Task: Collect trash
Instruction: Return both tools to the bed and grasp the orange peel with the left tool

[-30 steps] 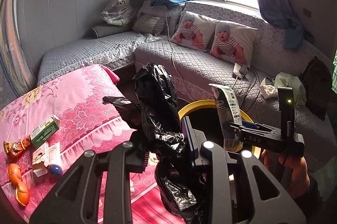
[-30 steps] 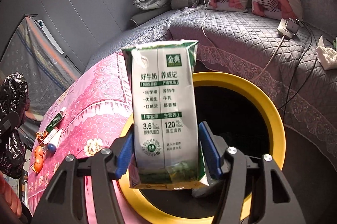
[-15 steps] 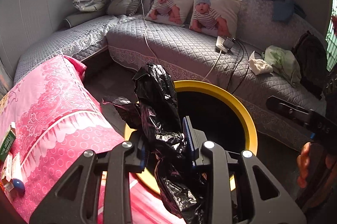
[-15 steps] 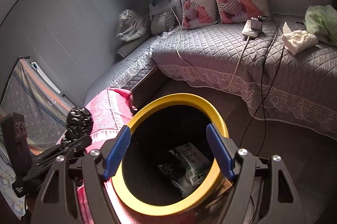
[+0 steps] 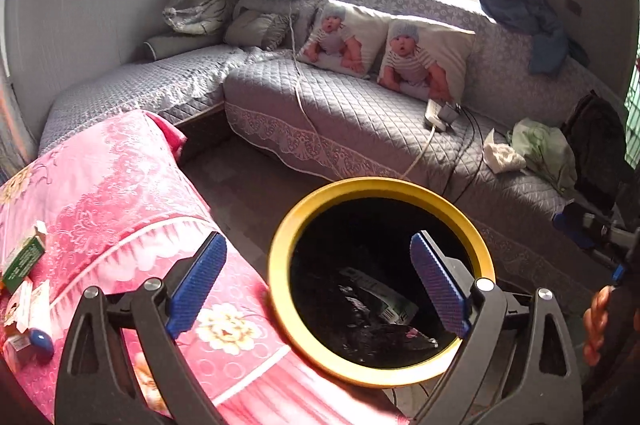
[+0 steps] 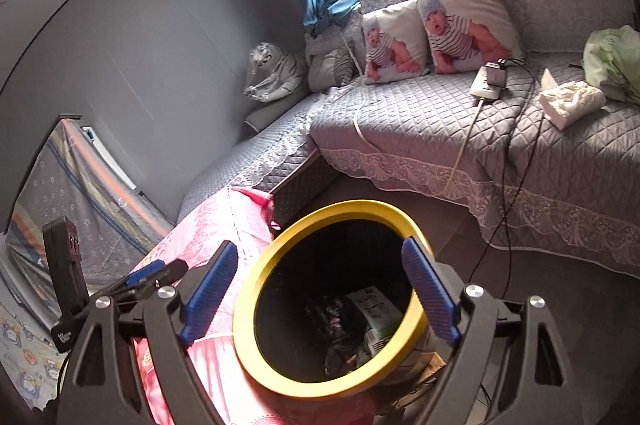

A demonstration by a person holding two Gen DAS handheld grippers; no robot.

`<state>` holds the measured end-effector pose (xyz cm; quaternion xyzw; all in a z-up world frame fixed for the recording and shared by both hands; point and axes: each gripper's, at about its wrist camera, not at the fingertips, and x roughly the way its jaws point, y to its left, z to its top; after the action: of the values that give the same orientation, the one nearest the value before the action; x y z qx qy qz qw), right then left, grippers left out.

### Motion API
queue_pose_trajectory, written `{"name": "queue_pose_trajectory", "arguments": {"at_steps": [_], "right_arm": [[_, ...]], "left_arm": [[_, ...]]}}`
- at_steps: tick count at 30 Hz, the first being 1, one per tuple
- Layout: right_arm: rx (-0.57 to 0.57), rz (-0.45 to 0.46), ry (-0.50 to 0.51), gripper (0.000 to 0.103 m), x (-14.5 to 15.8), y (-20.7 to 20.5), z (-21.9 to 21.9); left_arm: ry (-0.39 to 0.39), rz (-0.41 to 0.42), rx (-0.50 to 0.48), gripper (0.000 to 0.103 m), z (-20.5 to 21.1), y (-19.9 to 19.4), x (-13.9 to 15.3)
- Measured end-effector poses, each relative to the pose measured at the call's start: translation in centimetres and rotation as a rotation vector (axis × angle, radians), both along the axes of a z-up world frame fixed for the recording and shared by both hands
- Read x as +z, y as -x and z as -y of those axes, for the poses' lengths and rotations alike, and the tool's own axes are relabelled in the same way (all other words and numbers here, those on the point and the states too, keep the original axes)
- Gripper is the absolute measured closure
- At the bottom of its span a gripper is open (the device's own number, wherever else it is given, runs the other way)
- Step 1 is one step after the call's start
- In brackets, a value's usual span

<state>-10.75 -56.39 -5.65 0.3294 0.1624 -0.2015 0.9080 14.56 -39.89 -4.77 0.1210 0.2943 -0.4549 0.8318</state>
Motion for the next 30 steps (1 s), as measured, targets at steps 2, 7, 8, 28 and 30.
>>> {"name": "queue_pose_trajectory", "arguments": {"at_steps": [2, 7, 8, 28, 30], "right_arm": [[0.073, 0.01, 0.009, 0.02, 0.3, -1.4, -1.3], [0.207, -0.006, 0.089, 0.019, 1.8, -5.6, -5.3], [0.232, -0.013, 0.1, 0.019, 2.0, -6.5, -6.1], [0.772, -0.194, 0.296, 0.018, 3.2, -24.1, -25.5], [0.789, -0.197, 0.292, 0.018, 3.1, -24.9, -26.7]], "left_arm": [[0.039, 0.057, 0.06, 0.013, -2.6, -0.7, 1.7], [0.127, 0.18, 0.199, 0.01, -10.0, -2.2, 5.5], [0.141, 0.201, 0.231, 0.01, -11.8, -2.6, 6.1], [-0.049, 0.247, 0.623, 0.009, -38.5, -5.1, 0.1], [-0.04, 0.172, 0.61, 0.009, -39.0, -6.0, -1.2]]}}
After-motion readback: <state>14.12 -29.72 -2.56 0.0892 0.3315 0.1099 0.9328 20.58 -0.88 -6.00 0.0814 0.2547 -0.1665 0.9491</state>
